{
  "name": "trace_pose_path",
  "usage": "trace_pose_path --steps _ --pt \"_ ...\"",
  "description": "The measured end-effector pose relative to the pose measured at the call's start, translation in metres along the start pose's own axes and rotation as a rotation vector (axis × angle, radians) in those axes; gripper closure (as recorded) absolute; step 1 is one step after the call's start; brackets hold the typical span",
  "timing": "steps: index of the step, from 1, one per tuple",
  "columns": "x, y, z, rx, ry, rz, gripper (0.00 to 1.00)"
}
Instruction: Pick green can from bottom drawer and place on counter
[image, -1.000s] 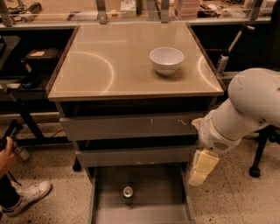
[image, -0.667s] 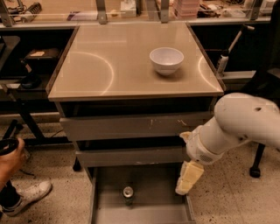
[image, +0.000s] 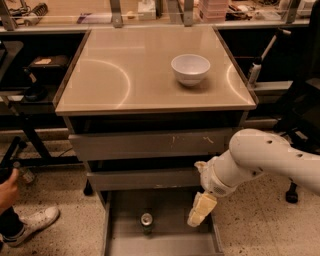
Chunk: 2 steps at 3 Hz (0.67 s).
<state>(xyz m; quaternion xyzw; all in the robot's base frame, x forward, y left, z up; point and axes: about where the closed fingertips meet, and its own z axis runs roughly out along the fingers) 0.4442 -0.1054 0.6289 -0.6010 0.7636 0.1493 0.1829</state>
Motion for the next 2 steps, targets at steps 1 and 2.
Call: trace_pose_path --steps 1,2 --pt "0.003 -0.005 0.032 0.003 0.000 -0.008 0.00" --pt "0.015 -0.017 0.087 0.003 0.011 -0.012 0.00"
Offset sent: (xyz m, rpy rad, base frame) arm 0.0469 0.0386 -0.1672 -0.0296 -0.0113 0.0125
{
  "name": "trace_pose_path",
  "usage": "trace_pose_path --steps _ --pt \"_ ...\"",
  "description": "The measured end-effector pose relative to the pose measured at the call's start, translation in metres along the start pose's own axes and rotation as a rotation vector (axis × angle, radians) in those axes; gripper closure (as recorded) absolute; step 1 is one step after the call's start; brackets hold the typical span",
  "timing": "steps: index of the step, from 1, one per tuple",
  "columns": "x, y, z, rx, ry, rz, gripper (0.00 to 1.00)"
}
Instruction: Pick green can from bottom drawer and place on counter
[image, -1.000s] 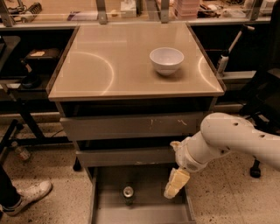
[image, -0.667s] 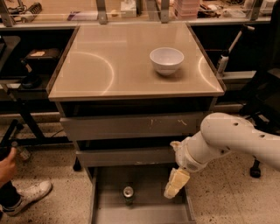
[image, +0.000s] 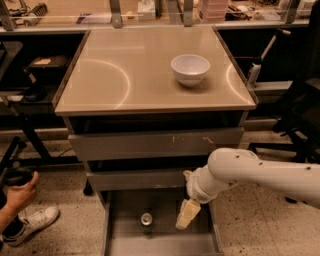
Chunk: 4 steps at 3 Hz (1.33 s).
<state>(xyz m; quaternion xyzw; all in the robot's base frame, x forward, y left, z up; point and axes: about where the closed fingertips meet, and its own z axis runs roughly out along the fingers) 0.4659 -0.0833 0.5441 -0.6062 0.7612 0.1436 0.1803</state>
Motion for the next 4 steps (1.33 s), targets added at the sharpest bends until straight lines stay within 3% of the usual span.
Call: trace_pose_path --steps 1,2,3,4 --pt "0.018 -0.006 0.055 -0.009 -0.007 0.006 0.00" --pt "0.018 -0.006 0.055 -0.009 -0.007 0.006 0.00" --pt "0.023 0.001 0.080 -0.042 -0.043 0.044 0.00" --pt "0.031 0.003 0.127 -0.070 -0.138 0.114 0.00"
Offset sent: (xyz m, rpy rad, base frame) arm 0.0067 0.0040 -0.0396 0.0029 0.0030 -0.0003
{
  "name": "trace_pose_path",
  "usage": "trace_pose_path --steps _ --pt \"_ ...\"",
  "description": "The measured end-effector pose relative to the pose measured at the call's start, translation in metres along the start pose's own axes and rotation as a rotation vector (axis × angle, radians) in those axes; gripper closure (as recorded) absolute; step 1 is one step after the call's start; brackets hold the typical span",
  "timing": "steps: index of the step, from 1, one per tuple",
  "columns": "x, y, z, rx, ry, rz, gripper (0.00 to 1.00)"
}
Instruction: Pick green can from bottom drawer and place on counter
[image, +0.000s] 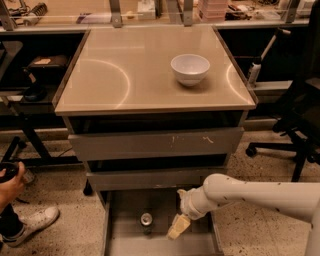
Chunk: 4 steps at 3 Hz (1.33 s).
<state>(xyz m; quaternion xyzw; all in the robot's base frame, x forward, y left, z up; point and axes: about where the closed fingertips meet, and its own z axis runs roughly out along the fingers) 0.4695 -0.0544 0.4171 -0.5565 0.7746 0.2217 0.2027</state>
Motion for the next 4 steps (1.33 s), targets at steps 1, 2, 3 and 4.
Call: trace_pose_path --steps 1,2,3,4 --pt "0.024 0.007 0.065 -0.063 -0.071 0.057 0.00" --pt "0.024 0.007 0.065 -0.063 -0.071 0.057 0.00" --pt "0.031 0.007 0.091 -0.087 -0.109 0.077 0.00" --pt "0.033 -0.006 0.136 -0.086 -0.190 0.086 0.00"
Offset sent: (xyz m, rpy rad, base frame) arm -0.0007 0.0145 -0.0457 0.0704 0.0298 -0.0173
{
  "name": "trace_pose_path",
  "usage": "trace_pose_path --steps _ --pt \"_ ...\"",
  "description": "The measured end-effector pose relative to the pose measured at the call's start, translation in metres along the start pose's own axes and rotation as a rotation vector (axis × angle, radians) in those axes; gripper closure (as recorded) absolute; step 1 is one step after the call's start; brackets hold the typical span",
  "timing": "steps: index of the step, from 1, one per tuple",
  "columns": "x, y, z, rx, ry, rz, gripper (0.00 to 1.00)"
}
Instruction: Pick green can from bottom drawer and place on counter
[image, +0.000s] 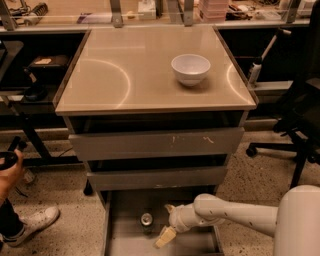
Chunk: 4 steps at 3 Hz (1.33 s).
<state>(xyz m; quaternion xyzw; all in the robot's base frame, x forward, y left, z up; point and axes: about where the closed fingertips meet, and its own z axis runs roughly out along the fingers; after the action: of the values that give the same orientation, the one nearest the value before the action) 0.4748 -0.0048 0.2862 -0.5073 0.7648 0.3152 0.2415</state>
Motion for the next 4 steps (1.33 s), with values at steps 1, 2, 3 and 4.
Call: trace_pose_path --steps 1,2,3,4 --pt "0.013 -0.027 0.060 -0.024 -0.070 0.012 0.00" --pt "0.013 -0.028 0.062 -0.022 -0.072 0.015 0.00" --pt "0.017 -0.040 0.074 0.012 -0.117 0.020 0.00" --pt "0.018 -0.056 0.087 0.055 -0.170 0.023 0.00"
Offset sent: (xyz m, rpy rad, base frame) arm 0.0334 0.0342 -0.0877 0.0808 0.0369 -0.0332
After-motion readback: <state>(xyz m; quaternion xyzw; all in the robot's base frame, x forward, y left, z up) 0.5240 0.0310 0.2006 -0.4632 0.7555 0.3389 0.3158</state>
